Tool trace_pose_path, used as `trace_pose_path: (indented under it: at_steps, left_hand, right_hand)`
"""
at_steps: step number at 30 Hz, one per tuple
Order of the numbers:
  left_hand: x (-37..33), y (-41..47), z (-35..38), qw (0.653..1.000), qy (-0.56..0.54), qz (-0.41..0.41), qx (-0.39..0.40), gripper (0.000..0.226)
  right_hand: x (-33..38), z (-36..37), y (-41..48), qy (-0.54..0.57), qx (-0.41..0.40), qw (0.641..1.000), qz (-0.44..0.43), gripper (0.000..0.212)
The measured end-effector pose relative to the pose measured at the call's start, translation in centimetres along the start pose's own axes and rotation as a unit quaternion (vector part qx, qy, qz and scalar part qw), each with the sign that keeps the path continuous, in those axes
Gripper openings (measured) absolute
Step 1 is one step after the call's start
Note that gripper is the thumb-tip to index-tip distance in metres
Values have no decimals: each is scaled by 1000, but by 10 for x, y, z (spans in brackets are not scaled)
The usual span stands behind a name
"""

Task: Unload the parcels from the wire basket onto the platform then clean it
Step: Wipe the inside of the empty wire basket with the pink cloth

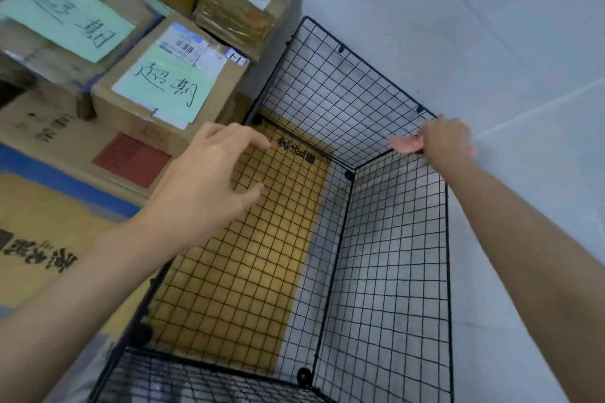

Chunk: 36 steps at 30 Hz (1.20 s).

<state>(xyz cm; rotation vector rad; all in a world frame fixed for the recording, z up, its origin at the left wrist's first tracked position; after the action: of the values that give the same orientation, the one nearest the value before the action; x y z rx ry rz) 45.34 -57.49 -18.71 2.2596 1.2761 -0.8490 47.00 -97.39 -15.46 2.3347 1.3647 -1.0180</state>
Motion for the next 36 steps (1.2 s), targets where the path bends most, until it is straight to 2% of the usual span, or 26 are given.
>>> trace_pose_path:
  at_steps: [4,8,13,14,16,17,20,22,24,27,30,33,34,36]
  left_hand:
    - [5,0,2,1000,-7,-9,4,48]
    - [5,0,3,1000,3,-3,6,46]
    - [2,0,0,1000,13,15,-8,44]
    - [2,0,1,1000,13,17,-9,44]
    - [2,1,1,1000,15,19,-12,44]
    - [2,1,0,1000,16,18,-13,44]
    - [0,1,0,999,18,22,-15,42]
    - [1,2,0,1000,10,21,-16,41]
    - [1,2,0,1000,1,20,-18,41]
    - [0,1,-1,1000,-5,16,-22,40]
    - [-1,1,-2,1000,-9,13,-17,41]
    - [-1,1,-3,1000,-15,14,-19,43]
    - [-1,1,-3,1000,-17,15,-21,43]
    - [-1,0,-4,999,-19,14,-24,43]
  right_hand:
    - [8,6,-39,91,14,996,1,35]
    - [67,49,-117,101,115,985,-85,23]
    - [125,105,-195,75,264,946,-176,32]
    - [129,107,-203,51,270,944,-182,40]
    - [123,99,-198,23,233,951,-200,65]
    - [115,85,-190,34,207,959,-191,65]
    - [62,49,-146,108,126,984,-71,55]
    - [35,41,-123,110,44,993,-16,32]
    - [30,63,-122,100,54,993,2,28]
    - [68,67,-165,142,116,981,-64,61]
    - [111,96,-222,154,222,956,-117,51]
    - [135,117,-260,155,336,920,-131,93]
    - [136,115,-260,146,333,921,-139,95]
    - [120,98,-245,126,280,942,-136,73]
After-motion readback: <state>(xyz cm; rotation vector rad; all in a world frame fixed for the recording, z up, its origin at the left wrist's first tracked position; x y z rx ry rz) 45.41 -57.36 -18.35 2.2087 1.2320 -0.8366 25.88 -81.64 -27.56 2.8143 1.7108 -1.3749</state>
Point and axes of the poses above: each hand's wrist, its own y-axis towards the middle knuckle, its own z-axis out of the palm, x = y × z, the point moved 7 cm from there along y, towards the middle knuckle, and after that the axes turned 13 degrees about y, right-handed, at the moved point
